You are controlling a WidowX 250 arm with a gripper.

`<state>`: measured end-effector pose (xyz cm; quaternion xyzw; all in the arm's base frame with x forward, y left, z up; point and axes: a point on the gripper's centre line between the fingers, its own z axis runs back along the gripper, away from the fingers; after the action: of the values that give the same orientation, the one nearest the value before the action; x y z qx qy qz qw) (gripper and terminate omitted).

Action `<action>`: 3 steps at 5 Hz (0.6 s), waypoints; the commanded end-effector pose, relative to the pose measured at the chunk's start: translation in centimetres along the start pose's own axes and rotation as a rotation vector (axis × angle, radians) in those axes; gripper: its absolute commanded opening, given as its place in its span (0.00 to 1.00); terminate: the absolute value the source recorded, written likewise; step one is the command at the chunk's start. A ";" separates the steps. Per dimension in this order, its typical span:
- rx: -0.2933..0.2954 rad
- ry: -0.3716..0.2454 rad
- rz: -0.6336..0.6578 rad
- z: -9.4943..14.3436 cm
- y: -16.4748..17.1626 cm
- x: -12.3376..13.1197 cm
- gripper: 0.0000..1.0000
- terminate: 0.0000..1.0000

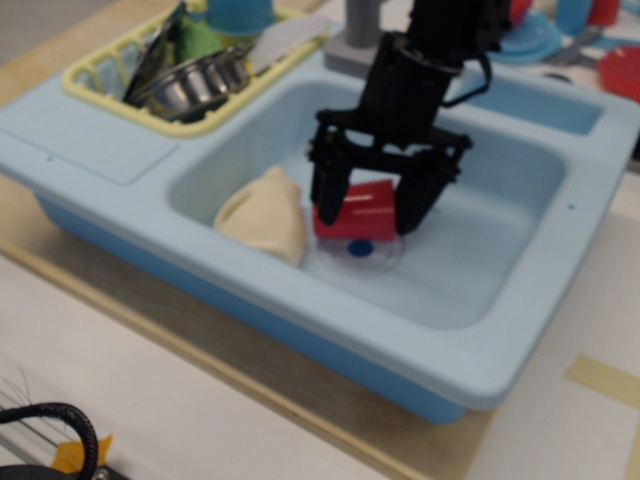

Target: Flip cup upright

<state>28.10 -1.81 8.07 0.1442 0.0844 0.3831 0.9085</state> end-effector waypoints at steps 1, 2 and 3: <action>-0.043 -0.022 0.016 0.3 0.2 0.7 0.00 0.00; -0.051 -0.032 0.013 0.2 0.1 0.8 0.00 0.00; -0.094 -0.055 0.014 0.9 0.0 0.7 0.00 0.00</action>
<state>28.59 -1.54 7.84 0.1302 0.0569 0.3817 0.9133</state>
